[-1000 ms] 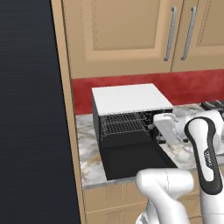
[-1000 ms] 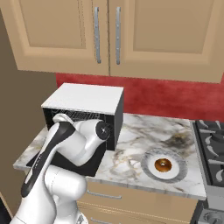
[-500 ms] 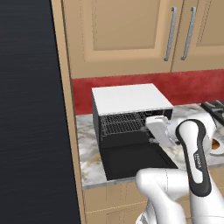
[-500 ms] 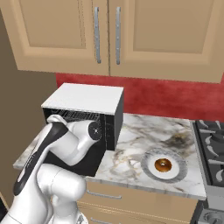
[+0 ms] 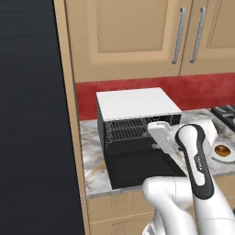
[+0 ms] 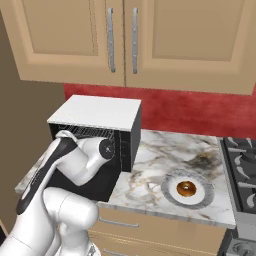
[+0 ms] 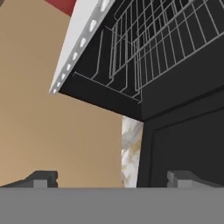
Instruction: Pick up the bagel from the plate, place it on the toaster oven rack, close the door, and set the timer.
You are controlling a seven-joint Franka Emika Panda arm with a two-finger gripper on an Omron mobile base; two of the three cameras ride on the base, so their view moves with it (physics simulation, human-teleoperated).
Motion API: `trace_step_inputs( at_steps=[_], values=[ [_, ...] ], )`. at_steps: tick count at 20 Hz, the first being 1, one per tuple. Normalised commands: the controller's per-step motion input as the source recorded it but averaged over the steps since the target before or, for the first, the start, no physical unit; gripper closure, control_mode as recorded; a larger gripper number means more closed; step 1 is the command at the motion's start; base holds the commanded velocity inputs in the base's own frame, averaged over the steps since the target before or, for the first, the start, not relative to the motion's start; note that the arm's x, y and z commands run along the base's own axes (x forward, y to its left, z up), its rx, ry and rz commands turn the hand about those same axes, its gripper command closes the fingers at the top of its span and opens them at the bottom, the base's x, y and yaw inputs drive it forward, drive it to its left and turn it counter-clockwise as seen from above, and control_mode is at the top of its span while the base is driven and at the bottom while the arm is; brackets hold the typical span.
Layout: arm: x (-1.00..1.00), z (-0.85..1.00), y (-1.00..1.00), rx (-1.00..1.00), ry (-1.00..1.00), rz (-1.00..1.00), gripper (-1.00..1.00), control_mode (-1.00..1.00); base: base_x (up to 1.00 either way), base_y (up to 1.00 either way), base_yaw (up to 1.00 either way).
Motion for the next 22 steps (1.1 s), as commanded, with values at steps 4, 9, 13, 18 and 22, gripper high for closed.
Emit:
trace_step_inputs(
  at_steps=[4,9,13,18,22],
  values=[
    [0.29,-0.17,0.00,-0.01,0.00,0.00,-1.00,-1.00,0.00,0.00,0.00],
    [0.35,-0.21,0.00,-0.02,0.00,0.00,-1.00,-1.00,0.00,0.00,0.00],
    [0.36,-0.25,0.00,-0.03,0.00,0.00,-1.00,-1.00,0.00,0.00,0.00],
    [0.12,-0.28,0.00,-0.04,-0.03,0.00,-1.00,-1.00,0.00,0.00,0.00],
    [0.00,-0.41,0.00,-0.07,-0.06,0.00,-1.00,-1.00,0.00,0.00,0.00]
  ],
)
